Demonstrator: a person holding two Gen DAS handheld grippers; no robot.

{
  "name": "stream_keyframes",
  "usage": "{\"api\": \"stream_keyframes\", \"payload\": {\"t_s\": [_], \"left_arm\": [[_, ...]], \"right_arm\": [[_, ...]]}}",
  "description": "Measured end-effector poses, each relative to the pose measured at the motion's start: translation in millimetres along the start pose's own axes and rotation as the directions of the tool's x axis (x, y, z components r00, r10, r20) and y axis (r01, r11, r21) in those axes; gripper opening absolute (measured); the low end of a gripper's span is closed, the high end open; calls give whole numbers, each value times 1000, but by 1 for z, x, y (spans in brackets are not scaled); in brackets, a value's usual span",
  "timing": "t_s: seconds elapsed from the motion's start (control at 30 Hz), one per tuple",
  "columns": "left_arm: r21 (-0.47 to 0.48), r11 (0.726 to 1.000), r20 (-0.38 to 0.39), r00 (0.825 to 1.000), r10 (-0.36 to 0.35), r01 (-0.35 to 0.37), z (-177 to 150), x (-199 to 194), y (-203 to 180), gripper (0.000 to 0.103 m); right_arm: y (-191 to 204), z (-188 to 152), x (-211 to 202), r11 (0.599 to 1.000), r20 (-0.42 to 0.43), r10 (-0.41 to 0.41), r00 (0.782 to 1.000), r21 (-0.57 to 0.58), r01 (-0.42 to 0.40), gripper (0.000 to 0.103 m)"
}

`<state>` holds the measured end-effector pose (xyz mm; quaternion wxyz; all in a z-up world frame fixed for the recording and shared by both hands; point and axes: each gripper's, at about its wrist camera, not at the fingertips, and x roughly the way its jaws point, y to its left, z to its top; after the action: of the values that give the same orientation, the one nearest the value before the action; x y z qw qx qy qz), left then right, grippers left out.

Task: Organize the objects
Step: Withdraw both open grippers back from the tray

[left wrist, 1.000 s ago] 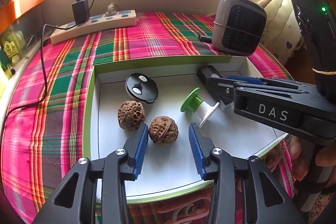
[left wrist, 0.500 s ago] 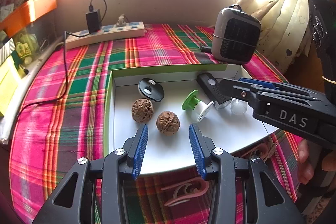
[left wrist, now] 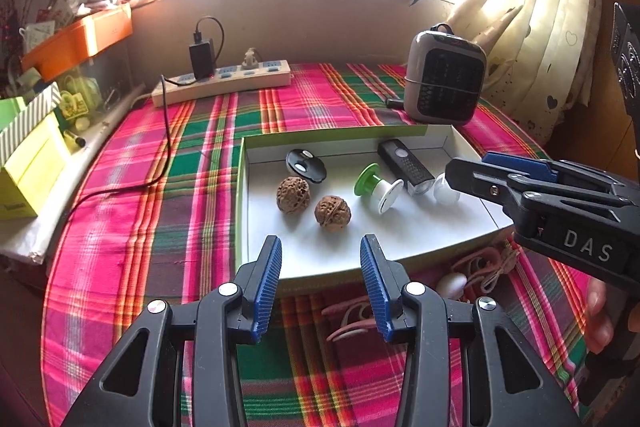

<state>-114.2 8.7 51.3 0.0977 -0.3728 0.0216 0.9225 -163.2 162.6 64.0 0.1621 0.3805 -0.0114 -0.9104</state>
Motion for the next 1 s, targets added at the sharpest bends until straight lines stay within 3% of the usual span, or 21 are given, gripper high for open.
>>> {"api": "stream_keyframes", "payload": {"t_s": [0.47,1.0], "left_arm": [[-9,999,9,999,-47,47,-28,-22,1,39],[-43,992,-52,991,-120,117,-52,-14,6,40]], "right_arm": [[5,-32,-31,999,25,-33,999,-19,33,45],[-10,-63,-35,998,2,-57,998,20,57,50]]}}
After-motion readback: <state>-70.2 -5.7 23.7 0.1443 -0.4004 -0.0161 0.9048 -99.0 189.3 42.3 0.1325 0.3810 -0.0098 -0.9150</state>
